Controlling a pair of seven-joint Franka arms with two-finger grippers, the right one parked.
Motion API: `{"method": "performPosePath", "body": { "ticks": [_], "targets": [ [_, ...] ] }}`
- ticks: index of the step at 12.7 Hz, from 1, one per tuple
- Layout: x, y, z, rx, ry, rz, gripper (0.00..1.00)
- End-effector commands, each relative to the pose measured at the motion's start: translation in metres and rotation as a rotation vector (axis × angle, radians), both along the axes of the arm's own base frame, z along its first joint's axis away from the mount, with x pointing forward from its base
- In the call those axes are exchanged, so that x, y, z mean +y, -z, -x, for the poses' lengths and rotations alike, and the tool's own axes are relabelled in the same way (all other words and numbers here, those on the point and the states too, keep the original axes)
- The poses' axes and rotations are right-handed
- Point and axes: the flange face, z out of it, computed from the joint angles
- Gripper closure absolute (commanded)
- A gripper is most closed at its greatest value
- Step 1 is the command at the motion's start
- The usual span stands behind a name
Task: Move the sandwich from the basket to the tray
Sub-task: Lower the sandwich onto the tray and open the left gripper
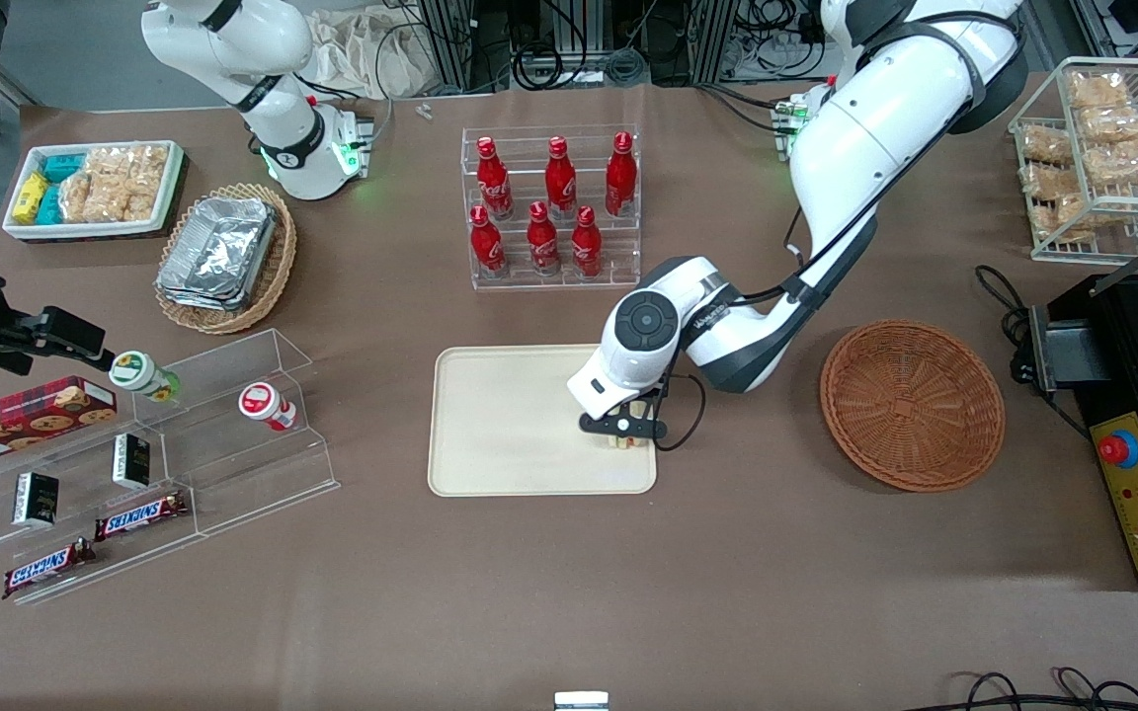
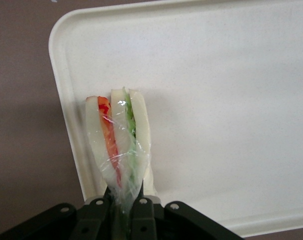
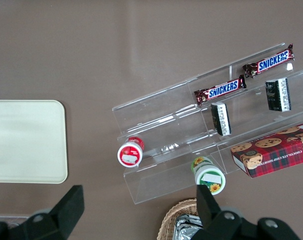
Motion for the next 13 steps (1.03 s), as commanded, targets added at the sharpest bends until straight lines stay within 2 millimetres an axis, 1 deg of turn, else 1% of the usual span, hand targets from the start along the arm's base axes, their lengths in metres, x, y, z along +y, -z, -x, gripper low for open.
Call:
{"method": "performPosePath", "body": {
  "ticks": [1, 3, 4, 6, 8, 10, 11, 13],
  "targets": [
    [-0.003, -0.004, -0.007, -0.034, 0.007, 0.007, 0.01],
    [0.002, -0.008, -0.010, -0.035, -0.013, 0.003, 0.01],
    [0.004, -0.016, -0.011, -0.038, -0.024, 0.001, 0.00],
    [0.009, -0.040, -0.012, -0.041, -0.043, -0.024, 0.00],
    [0.031, -0.079, -0.018, -0.023, -0.080, -0.092, 0.01],
    [0.050, -0.116, -0.017, 0.007, -0.074, -0.124, 0.01],
    [0.070, -0.134, -0.022, 0.024, -0.070, -0.139, 0.01],
    [0.097, -0.165, -0.022, 0.047, -0.006, -0.176, 0.01]
  ]
}}
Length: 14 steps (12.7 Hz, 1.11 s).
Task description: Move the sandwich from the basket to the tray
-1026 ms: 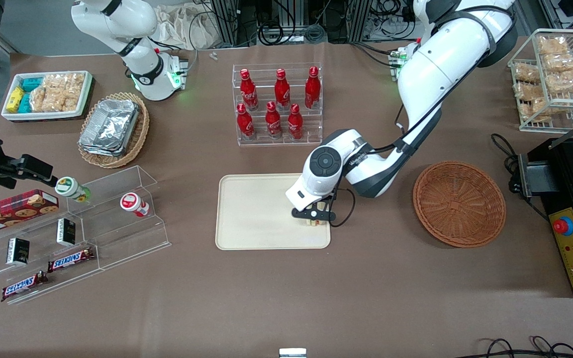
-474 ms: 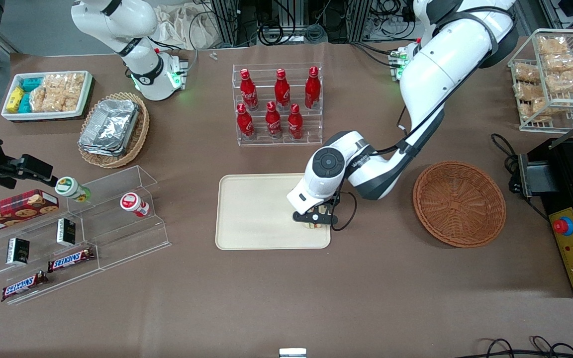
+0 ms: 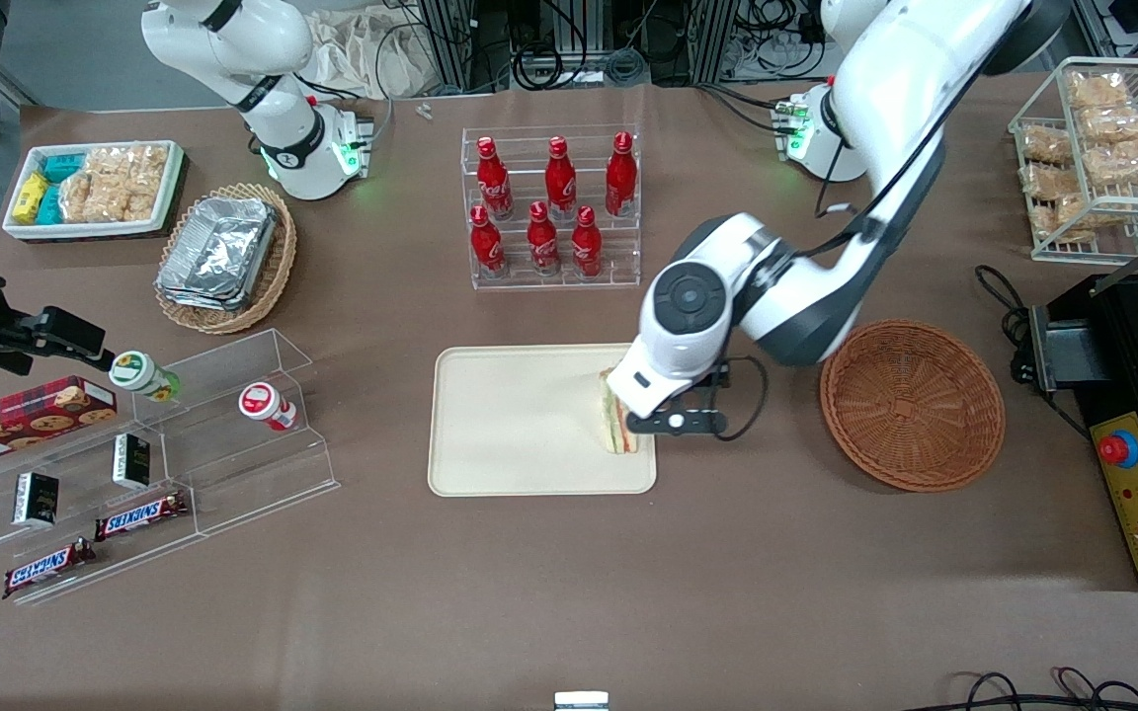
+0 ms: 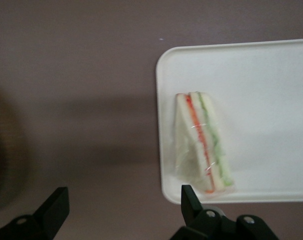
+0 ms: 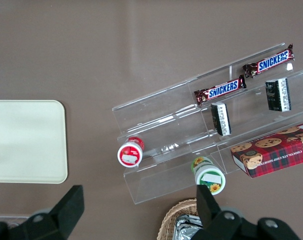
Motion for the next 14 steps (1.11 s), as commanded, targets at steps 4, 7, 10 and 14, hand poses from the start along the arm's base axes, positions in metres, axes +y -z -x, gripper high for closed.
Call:
{"method": "performPosePath", "body": {
  "ticks": [4, 7, 10, 14],
  "targets": [
    [0.092, -0.069, -0.005, 0.053, 0.124, -0.114, 0.01],
    [0.150, -0.093, -0.017, 0.078, 0.164, -0.141, 0.01],
    [0.216, -0.115, -0.024, 0.103, 0.181, -0.124, 0.01],
    [0.278, -0.145, -0.011, 0.065, 0.174, -0.084, 0.01]
  ]
}}
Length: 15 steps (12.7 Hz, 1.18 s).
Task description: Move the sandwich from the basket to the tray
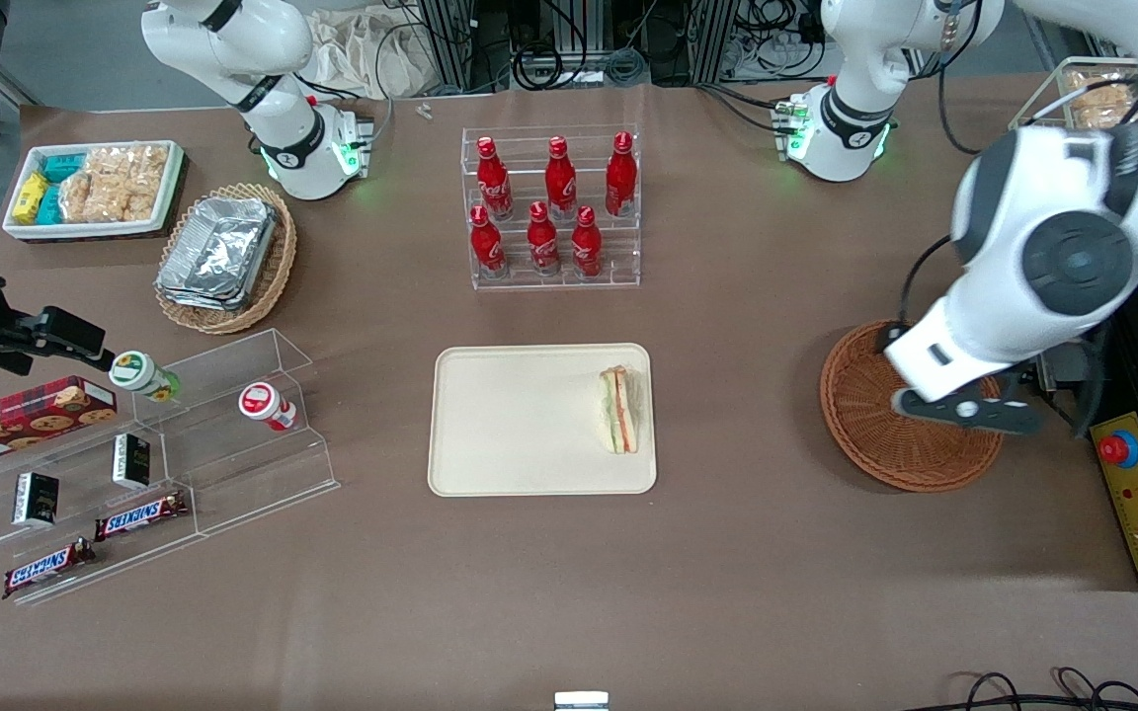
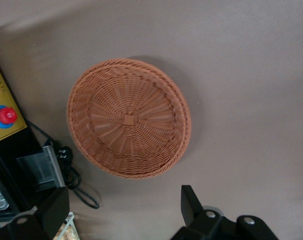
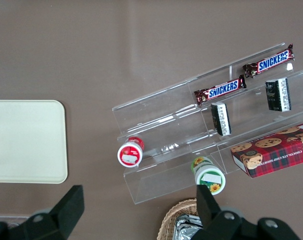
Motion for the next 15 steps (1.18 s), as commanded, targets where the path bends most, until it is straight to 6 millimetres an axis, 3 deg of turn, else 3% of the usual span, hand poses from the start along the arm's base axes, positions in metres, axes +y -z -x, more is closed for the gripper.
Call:
{"method": "performPosePath", "body": {
  "ticks": [1, 6, 12, 15],
  "targets": [
    [0.020, -0.015, 0.022, -0.044, -0.004, 0.035, 0.01],
    [0.036, -0.025, 0.033, -0.128, -0.078, 0.126, 0.01],
    [0.029, -0.046, 0.037, -0.107, -0.182, 0.107, 0.00],
    [0.028, -0.047, 0.037, -0.105, -0.198, 0.104, 0.00]
  ]
}}
